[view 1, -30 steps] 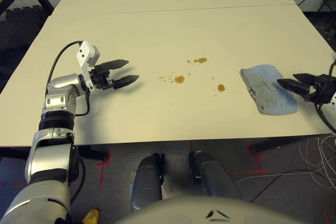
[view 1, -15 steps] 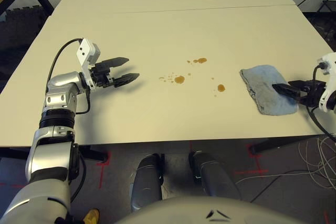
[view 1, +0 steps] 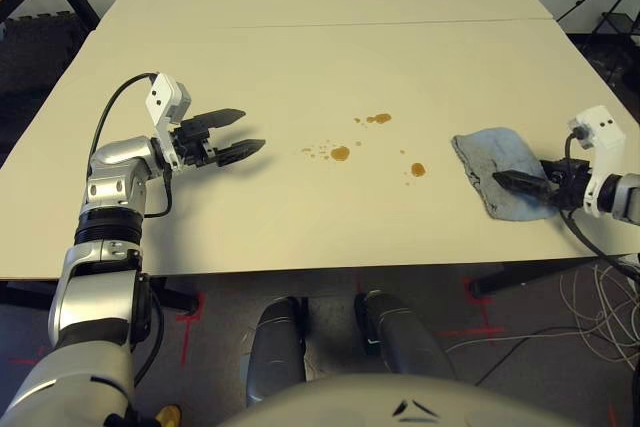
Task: Wipe the water off the table with a rag.
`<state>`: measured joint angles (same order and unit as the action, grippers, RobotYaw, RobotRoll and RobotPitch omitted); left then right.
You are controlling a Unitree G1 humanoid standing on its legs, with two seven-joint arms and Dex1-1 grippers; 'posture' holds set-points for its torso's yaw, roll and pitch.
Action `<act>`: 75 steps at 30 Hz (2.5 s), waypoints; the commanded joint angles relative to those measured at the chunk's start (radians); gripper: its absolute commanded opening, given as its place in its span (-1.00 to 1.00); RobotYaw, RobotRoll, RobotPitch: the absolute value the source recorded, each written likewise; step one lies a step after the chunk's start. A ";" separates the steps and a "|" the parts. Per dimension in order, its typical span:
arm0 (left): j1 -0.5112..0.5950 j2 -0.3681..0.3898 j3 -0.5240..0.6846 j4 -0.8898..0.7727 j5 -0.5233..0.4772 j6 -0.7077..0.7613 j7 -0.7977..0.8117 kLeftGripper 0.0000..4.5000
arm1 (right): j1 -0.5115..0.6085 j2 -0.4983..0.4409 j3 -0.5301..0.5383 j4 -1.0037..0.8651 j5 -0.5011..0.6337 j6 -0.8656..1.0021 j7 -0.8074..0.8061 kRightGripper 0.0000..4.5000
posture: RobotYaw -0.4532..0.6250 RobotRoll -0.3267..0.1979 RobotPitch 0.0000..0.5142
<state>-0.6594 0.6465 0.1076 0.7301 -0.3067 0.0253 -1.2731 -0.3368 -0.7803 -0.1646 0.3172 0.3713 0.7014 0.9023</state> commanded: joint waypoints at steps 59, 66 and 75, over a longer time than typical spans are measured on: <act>-0.034 -0.011 -0.013 0.076 0.046 -0.051 0.002 1.00 | -0.036 0.334 0.081 -0.265 0.095 0.200 -0.262 -0.91 | -0.59 0.25 -0.44; -0.038 -0.019 -0.015 0.083 0.048 -0.057 0.006 1.00 | -0.056 0.178 -0.026 -0.162 0.087 0.144 -0.243 -0.91 | -0.61 0.25 -0.44; -0.053 -0.021 -0.021 0.108 0.057 -0.065 0.003 1.00 | -0.168 0.285 -0.157 -0.089 0.143 0.060 -0.344 -0.91 | -0.63 0.25 -0.45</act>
<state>-0.7003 0.6299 0.0970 0.8176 -0.2696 -0.0324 -1.2672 -0.4866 -0.5149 -0.2969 0.2131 0.4957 0.7895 0.5767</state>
